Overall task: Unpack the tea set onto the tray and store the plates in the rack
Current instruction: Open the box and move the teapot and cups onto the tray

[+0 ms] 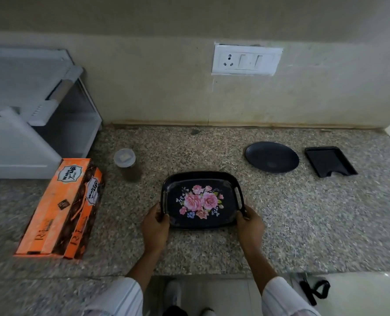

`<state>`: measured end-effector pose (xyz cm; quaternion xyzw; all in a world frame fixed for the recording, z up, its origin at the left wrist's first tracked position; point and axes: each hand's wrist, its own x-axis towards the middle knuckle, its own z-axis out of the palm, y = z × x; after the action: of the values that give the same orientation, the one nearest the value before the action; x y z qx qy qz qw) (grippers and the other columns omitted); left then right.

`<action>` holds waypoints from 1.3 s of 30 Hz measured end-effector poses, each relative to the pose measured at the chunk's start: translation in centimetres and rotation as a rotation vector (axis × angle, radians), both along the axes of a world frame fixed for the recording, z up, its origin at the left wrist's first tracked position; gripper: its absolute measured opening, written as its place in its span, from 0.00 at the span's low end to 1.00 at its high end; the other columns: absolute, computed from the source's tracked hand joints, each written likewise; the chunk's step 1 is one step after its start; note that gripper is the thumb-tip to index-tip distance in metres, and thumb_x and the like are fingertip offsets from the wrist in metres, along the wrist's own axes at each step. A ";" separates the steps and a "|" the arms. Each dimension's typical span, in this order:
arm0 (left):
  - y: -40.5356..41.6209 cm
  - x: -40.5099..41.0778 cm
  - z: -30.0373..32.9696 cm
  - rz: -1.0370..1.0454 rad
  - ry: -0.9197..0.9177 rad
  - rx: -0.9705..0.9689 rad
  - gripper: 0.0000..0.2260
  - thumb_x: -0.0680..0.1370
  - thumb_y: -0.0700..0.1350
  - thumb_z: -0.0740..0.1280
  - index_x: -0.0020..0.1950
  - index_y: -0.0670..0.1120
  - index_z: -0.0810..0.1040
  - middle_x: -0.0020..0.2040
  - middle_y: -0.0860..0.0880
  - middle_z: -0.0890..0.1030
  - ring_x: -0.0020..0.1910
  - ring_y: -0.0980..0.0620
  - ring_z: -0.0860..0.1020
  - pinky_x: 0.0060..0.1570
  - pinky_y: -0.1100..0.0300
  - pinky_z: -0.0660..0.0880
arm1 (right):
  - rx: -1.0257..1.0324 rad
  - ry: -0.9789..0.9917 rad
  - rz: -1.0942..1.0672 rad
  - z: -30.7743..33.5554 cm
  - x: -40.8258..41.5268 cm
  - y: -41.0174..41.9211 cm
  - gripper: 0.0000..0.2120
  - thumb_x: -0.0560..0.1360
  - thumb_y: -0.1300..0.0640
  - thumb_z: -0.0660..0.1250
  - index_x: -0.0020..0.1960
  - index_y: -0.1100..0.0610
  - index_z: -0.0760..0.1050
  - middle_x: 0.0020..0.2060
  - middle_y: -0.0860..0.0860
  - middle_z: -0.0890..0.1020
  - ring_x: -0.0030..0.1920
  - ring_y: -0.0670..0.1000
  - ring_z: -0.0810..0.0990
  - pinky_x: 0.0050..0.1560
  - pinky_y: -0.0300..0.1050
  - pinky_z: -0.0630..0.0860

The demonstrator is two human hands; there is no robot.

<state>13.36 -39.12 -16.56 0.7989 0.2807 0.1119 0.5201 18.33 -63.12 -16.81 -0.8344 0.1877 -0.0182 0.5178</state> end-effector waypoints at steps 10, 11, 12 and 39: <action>8.5 -4.9 7.9 0.275 -0.208 0.163 0.11 0.75 0.32 0.67 0.54 0.43 0.80 0.42 0.50 0.80 0.41 0.64 0.76 0.51 0.70 0.73 | -0.061 -0.327 0.144 4.6 -1.6 10.5 0.14 0.76 0.57 0.71 0.61 0.55 0.76 0.58 0.54 0.75 0.59 0.54 0.75 0.60 0.51 0.74; 10.1 -5.3 9.0 0.309 -0.232 0.233 0.11 0.74 0.32 0.67 0.55 0.42 0.81 0.43 0.47 0.82 0.43 0.61 0.77 0.51 0.70 0.72 | -0.020 -0.328 0.204 5.0 -1.8 13.1 0.14 0.75 0.57 0.71 0.60 0.54 0.76 0.57 0.52 0.75 0.58 0.54 0.75 0.60 0.51 0.74; 11.8 -5.7 9.5 0.338 -0.244 0.289 0.12 0.74 0.34 0.68 0.56 0.41 0.82 0.46 0.46 0.84 0.46 0.56 0.79 0.52 0.67 0.72 | 0.017 -0.328 0.270 5.4 -2.2 15.7 0.13 0.75 0.57 0.70 0.59 0.54 0.76 0.55 0.51 0.76 0.57 0.54 0.76 0.59 0.50 0.74; 21.9 -7.2 12.2 -0.065 0.055 0.429 0.24 0.75 0.52 0.53 0.59 0.45 0.84 0.55 0.44 0.85 0.53 0.47 0.83 0.58 0.57 0.77 | 0.468 0.003 0.614 3.9 -6.4 36.6 0.40 0.66 0.36 0.73 0.75 0.34 0.59 0.74 0.47 0.66 0.70 0.49 0.73 0.70 0.52 0.72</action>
<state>6.16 -17.23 -4.40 0.9026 0.2384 0.1305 0.3338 11.93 -26.52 -12.95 -0.7112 -0.0713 0.1822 0.6752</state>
